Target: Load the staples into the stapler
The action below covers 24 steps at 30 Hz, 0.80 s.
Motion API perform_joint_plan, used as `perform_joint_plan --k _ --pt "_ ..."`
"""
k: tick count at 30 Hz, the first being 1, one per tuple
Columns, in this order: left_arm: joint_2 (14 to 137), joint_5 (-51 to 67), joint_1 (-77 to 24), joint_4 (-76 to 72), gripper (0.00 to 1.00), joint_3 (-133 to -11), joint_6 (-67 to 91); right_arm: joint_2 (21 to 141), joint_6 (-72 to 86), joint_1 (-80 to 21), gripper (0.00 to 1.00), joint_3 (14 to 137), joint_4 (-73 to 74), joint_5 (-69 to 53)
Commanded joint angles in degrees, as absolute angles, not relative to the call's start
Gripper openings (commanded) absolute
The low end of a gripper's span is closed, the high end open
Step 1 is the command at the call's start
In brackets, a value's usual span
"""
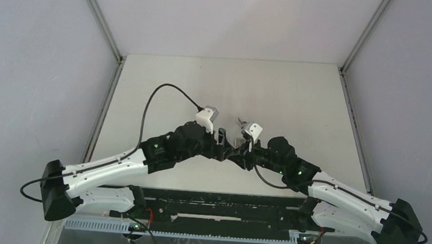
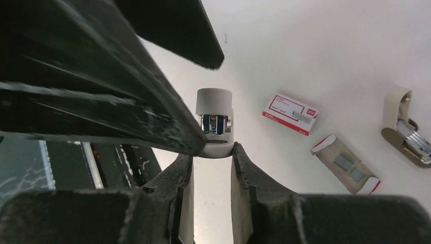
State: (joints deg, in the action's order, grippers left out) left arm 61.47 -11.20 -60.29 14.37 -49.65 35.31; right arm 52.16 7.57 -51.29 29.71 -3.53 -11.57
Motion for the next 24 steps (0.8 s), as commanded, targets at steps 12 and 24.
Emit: perform_joint_plan --k 12,24 --pt "64.91 -9.83 -58.62 15.50 0.56 -51.82 40.96 51.35 3.35 -53.88 0.00 29.65 -7.15 -6.43" --pt "62.51 -9.76 -56.43 14.92 0.32 -48.82 42.05 49.02 3.02 -53.96 0.00 27.50 -7.89 -7.47"
